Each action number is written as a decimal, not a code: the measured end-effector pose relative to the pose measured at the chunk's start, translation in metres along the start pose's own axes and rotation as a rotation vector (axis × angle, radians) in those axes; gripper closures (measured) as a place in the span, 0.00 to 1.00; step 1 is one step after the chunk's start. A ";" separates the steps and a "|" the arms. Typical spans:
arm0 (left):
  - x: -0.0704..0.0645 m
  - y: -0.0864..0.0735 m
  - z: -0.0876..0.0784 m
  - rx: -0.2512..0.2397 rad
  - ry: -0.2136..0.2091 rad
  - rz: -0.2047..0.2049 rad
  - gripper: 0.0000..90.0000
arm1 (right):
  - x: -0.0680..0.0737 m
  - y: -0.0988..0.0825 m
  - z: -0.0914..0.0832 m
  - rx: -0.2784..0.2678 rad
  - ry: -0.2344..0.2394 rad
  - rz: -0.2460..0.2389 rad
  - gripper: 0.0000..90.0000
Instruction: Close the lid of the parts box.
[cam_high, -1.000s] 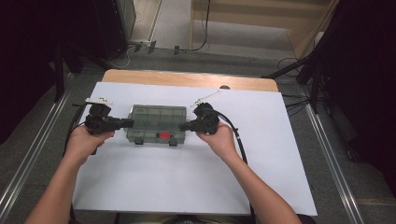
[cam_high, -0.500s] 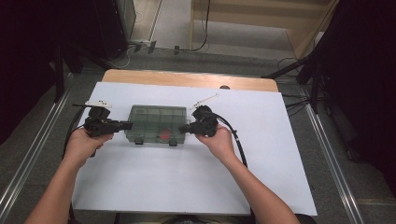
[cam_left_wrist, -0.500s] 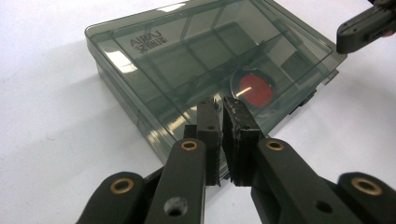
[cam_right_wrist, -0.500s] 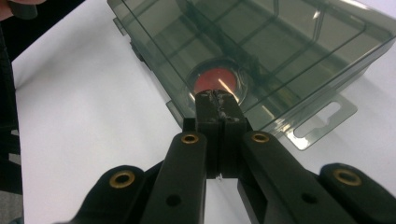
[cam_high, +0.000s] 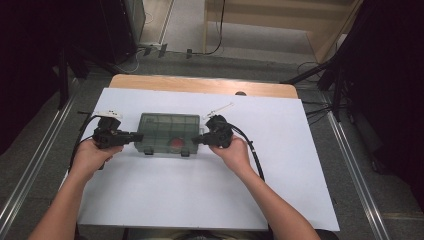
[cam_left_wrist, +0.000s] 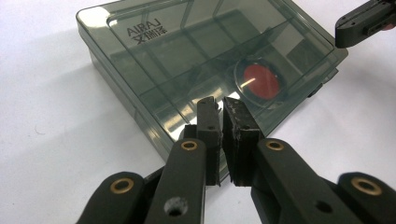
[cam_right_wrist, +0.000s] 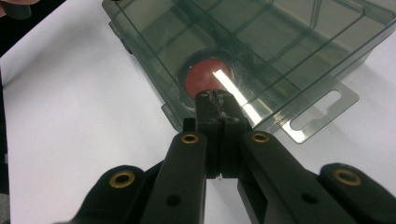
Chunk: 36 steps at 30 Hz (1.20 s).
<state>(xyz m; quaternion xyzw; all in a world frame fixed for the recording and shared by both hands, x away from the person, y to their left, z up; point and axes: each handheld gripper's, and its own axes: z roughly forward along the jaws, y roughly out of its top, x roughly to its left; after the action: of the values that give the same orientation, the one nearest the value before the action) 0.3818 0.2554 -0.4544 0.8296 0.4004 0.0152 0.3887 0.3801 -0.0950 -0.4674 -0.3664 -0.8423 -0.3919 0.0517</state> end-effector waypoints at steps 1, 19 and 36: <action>0.000 -0.001 0.001 0.001 0.001 0.002 0.95 | -0.001 0.000 0.001 0.001 -0.001 -0.001 1.00; -0.011 0.002 0.003 0.011 0.016 0.063 0.78 | -0.004 -0.003 0.002 -0.017 0.043 0.023 0.83; -0.048 0.011 -0.003 -0.012 -0.052 0.078 0.43 | 0.019 -0.003 -0.020 -0.086 0.024 -0.094 0.42</action>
<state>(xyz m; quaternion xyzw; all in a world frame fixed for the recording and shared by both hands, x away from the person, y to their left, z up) 0.3560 0.2209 -0.4311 0.8424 0.3573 0.0113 0.4032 0.3606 -0.0995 -0.4482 -0.3234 -0.8403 -0.4343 0.0275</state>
